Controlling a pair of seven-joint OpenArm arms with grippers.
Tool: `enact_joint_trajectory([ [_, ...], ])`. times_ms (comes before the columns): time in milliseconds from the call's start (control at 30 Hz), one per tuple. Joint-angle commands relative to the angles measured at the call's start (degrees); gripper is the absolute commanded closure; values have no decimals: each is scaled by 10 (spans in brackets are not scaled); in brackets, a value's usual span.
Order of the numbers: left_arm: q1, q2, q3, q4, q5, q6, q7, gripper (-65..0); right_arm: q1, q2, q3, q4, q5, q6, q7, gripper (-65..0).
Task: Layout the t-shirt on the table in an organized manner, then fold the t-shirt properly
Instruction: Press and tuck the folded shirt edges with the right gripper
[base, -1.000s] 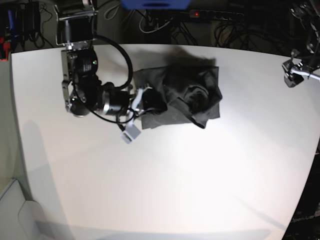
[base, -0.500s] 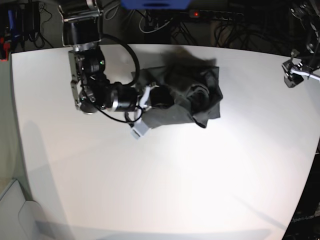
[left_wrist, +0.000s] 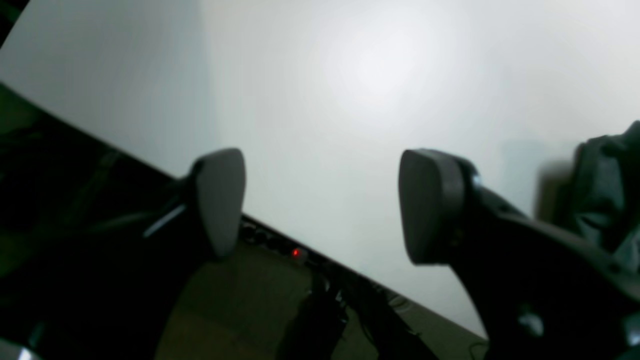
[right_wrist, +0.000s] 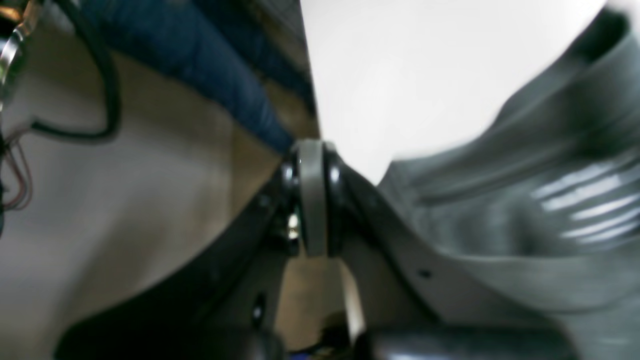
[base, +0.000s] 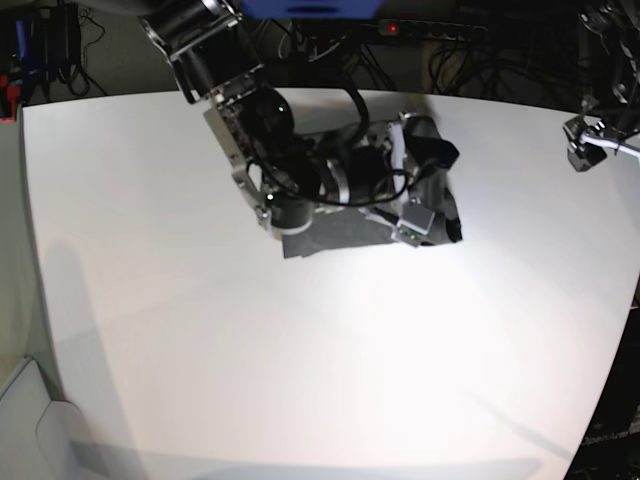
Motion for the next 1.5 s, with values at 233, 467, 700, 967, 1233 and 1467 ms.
enact_joint_trajectory([
  [233, 1, 13, -1, 12, -8, -4, -8, -467, 27, 17, 86, 23, 15, 3, 10, 0],
  [467, 0, 16, 29, 14, -8, -4, -8, -466, 73, 1, 91, -84, 15, 3, 49, 0],
  [700, 12, 28, 42, 39, -7, -4, -8, -466, 138, -21, 90, -211, 14, 3, 111, 0],
  [967, 15, 40, 42, 42, -6, -4, -8, -466, 153, -20, 88, -321, 14, 3, 209, 0],
  [1233, 23, 41, 42, 42, -7, -4, -8, -466, 150, 2, 14, -350, 14, 3, 299, 0],
  [1467, 20, 46, 43, 42, -7, -4, -8, -466, 132, 37, 3, -330, 19, 3, 359, 0],
])
